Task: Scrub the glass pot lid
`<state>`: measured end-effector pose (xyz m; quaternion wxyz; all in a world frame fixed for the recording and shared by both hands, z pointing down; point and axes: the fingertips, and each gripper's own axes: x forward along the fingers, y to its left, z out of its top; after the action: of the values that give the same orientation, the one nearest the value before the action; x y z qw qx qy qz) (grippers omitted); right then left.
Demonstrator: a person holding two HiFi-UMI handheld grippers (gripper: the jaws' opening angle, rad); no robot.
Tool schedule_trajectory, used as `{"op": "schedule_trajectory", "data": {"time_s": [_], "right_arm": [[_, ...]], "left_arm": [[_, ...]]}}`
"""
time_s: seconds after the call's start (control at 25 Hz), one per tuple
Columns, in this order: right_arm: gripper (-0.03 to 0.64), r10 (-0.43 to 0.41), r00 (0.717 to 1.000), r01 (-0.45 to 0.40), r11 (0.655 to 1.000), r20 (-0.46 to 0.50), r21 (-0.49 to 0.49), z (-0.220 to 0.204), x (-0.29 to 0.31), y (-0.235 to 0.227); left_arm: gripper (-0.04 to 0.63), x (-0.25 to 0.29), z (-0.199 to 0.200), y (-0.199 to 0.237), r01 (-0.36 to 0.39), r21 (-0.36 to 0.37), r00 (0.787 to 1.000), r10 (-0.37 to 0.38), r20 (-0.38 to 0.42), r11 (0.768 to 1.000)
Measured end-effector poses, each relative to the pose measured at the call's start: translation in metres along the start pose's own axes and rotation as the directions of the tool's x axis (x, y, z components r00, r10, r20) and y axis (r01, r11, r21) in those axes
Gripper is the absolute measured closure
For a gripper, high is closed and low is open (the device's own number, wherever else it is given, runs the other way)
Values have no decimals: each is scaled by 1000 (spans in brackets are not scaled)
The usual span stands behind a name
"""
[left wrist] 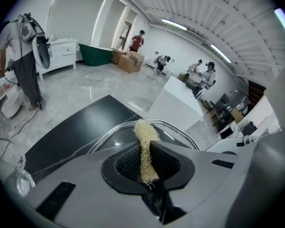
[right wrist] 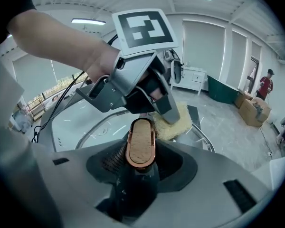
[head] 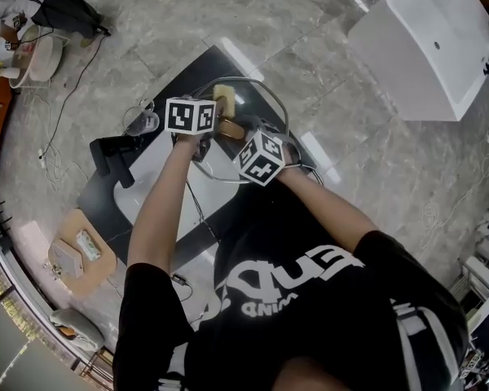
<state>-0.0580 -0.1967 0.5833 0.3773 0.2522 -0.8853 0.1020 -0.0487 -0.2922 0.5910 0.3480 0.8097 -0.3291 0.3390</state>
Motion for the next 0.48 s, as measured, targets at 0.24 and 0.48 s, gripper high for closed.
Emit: {"op": "schedule_trajectory", "data": {"time_s": [0.24, 0.48], "right_arm": [[443, -40, 999, 41, 999, -16, 24, -2, 3, 0], [443, -59, 998, 60, 998, -36, 33, -3, 3, 1]], "left_arm": [[545, 22, 7, -29, 106, 129, 989, -91, -115, 986], [545, 36, 6, -58, 214, 241, 960, -158, -233, 947]]}}
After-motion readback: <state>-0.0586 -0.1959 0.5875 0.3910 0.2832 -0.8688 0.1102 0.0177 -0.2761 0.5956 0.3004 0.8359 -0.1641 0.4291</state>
